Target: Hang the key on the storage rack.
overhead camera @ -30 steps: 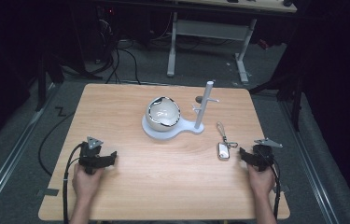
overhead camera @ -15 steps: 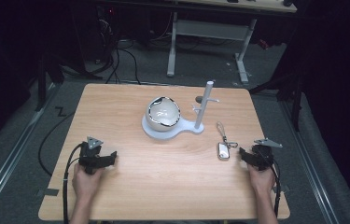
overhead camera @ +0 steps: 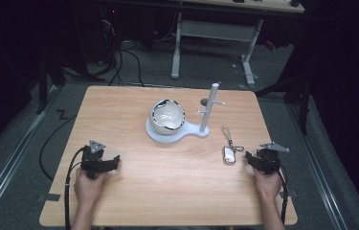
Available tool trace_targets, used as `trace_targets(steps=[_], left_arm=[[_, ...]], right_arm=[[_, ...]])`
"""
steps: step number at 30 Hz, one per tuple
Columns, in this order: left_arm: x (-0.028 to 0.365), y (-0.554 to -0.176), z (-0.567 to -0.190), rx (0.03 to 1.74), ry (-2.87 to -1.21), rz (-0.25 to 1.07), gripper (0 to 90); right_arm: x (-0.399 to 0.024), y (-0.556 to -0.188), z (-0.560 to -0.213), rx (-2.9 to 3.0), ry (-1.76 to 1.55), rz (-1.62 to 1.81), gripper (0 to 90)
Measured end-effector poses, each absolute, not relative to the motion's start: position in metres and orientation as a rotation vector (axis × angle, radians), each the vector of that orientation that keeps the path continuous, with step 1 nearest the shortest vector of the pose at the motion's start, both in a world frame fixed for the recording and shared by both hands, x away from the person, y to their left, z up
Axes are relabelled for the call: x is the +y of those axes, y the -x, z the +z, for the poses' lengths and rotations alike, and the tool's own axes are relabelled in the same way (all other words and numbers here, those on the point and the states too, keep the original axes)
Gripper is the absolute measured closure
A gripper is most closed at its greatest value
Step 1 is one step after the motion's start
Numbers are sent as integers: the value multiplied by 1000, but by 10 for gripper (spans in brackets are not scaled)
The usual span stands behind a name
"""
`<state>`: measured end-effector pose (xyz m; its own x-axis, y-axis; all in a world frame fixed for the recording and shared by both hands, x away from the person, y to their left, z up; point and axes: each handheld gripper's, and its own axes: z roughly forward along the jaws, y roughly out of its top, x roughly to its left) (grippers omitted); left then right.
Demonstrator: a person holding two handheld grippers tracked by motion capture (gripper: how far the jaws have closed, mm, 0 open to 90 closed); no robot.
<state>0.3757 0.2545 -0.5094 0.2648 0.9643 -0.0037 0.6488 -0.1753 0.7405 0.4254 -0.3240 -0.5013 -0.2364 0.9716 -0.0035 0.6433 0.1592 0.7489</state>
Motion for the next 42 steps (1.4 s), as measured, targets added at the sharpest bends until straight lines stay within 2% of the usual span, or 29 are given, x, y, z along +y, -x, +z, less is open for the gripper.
trace_targets(steps=[18, 42], left_arm=[[254, -376, -509, 1457, -1907, 641, 189], [254, -376, -509, 1457, -1907, 641, 189]], right_arm=[[-318, -411, -483, 1948, -1426, 1069, 547], [-294, -419, -474, 1984, -1374, 1114, 558]])
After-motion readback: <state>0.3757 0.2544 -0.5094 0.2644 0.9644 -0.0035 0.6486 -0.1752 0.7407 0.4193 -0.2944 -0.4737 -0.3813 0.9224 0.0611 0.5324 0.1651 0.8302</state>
